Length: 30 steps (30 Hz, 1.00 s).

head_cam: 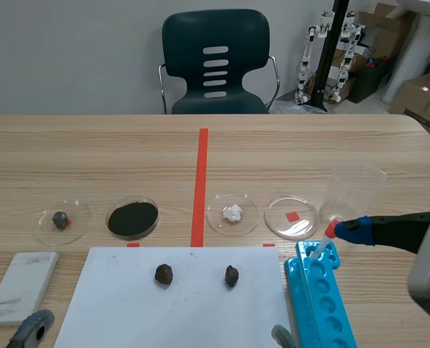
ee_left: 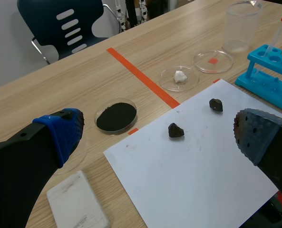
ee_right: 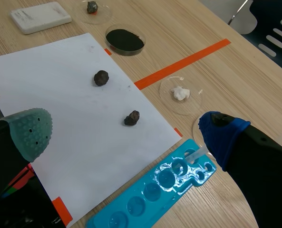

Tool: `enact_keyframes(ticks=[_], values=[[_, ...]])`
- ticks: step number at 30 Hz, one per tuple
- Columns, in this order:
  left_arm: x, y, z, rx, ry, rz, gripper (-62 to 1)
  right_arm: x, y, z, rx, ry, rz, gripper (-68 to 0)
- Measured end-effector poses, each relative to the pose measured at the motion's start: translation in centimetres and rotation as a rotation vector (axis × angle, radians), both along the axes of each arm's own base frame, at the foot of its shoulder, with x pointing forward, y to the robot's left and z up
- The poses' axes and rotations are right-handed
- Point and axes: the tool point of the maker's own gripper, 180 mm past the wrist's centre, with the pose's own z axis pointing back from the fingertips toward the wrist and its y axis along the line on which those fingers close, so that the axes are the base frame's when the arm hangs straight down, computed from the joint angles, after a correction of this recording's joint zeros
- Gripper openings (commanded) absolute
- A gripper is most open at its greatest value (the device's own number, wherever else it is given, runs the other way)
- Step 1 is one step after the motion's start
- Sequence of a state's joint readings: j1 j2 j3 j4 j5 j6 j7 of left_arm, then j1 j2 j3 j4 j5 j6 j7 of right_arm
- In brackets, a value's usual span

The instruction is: Pick up the right mineral with the left hand

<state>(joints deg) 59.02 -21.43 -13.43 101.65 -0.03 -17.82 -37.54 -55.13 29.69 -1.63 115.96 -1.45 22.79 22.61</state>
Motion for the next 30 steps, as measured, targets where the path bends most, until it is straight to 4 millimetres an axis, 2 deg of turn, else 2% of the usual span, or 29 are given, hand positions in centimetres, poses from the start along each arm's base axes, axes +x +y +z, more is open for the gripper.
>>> enact_keyframes(ticks=[30], values=[[0.27, 0.02, 0.03, 0.004, -0.005, 0.001, 1.4, 0.0, 0.0, 0.0, 0.0, 0.0, 0.0, -2.2]])
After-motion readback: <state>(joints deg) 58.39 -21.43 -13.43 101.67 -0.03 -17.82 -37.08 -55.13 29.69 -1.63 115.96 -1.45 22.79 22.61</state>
